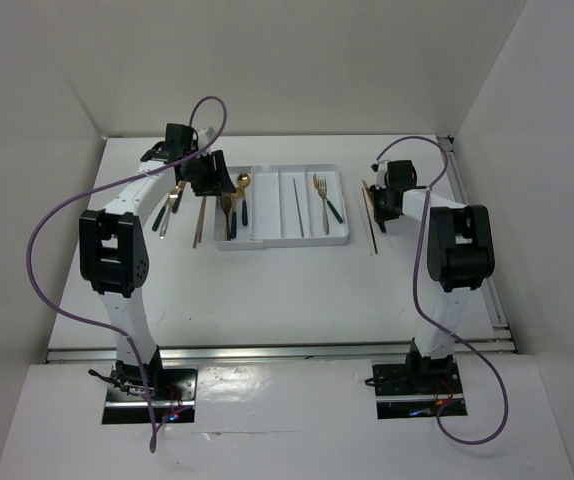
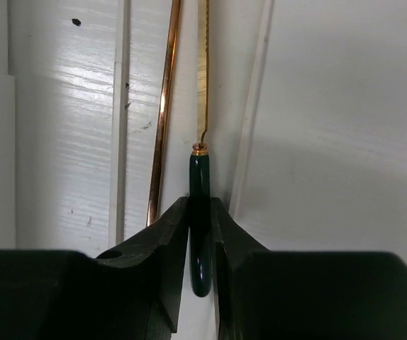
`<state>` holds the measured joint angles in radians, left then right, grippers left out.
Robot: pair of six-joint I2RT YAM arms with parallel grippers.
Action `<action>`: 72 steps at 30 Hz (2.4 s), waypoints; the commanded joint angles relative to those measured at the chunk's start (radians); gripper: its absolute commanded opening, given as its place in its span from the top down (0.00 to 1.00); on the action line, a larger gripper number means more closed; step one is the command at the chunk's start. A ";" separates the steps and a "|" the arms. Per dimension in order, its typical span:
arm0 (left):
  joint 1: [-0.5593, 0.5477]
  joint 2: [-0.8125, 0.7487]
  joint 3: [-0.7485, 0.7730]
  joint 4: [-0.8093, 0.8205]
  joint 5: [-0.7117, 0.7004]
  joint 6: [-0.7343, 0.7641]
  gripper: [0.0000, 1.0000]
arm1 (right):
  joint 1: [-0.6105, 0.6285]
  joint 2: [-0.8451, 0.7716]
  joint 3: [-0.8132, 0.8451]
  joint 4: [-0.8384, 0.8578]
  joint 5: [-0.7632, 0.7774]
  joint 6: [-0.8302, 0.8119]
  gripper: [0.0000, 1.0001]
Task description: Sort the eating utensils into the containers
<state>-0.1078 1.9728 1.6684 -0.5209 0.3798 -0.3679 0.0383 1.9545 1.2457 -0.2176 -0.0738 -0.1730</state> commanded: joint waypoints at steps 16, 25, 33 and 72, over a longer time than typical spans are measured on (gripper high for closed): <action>0.071 -0.251 -0.097 0.065 -0.203 0.047 0.22 | -0.011 -0.178 0.109 0.029 -0.119 0.062 1.00; 0.100 -0.433 -0.208 0.022 -0.415 0.057 0.01 | 0.051 -0.220 0.250 -0.042 -0.300 0.225 1.00; 0.144 -0.551 -0.303 0.044 -0.423 0.052 0.01 | 0.070 -0.221 0.242 -0.080 -0.376 0.337 1.00; 0.290 -0.684 -0.386 -0.018 -0.392 0.046 0.01 | 0.414 0.351 0.592 -0.078 -0.446 0.958 1.00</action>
<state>0.1757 1.3178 1.2865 -0.5411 -0.0029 -0.3393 0.4294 2.3016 1.7752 -0.3141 -0.4995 0.7479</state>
